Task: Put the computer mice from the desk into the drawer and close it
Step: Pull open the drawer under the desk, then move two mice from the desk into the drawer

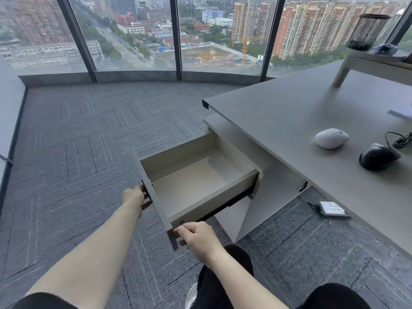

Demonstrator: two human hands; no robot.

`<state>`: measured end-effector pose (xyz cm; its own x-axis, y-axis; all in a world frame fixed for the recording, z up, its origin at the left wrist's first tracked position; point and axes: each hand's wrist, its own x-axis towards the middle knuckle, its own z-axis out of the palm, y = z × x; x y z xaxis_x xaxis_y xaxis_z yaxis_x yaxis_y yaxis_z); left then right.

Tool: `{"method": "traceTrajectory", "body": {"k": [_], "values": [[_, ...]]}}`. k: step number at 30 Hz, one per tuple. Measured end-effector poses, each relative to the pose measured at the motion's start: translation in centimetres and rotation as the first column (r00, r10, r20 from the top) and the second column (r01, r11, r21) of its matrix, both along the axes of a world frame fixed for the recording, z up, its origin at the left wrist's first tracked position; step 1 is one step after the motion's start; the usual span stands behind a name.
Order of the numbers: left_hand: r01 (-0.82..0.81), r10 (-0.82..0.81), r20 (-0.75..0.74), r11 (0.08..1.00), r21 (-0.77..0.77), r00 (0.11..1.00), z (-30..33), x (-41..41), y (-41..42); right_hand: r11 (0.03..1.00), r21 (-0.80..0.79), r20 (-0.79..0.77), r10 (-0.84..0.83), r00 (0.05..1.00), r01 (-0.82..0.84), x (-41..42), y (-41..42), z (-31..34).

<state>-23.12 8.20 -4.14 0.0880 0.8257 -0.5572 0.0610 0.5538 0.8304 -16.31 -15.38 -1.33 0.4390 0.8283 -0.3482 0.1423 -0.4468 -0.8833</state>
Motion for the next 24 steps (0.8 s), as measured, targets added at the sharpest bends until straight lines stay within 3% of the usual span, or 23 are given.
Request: {"method": "traceTrajectory", "body": {"k": [6,9,11,15,19,24], "values": [[0.000,-0.001,-0.076,1.000,-0.008,0.997,0.3,-2.3,0.2,0.991,-0.044,-0.030,0.122,0.992,-0.123,-1.3,-0.2,1.3],[0.021,0.039,-0.381,0.988,0.153,0.924,1.9,-2.4,-0.2,0.992,-0.016,0.015,0.128,0.992,-0.128,-0.9,-0.9,3.1],[0.157,0.042,-0.487,0.919,0.361,0.872,4.4,-1.0,-1.8,0.998,0.060,0.055,0.029,0.998,-0.032,0.5,-2.0,5.0],[0.332,-0.060,-0.400,0.676,0.658,0.915,11.1,5.5,-7.3,0.949,0.235,0.127,-0.246,0.961,0.212,5.9,-5.5,10.1],[0.480,-0.340,-0.348,0.486,0.731,0.874,15.8,14.2,-14.1,0.804,0.396,0.250,-0.559,0.790,0.444,13.0,-10.7,14.3],[0.647,-0.595,-0.391,0.305,0.699,0.702,18.6,24.2,-22.0,0.649,0.426,0.470,-0.754,0.459,0.630,22.0,-16.2,16.5]]}}
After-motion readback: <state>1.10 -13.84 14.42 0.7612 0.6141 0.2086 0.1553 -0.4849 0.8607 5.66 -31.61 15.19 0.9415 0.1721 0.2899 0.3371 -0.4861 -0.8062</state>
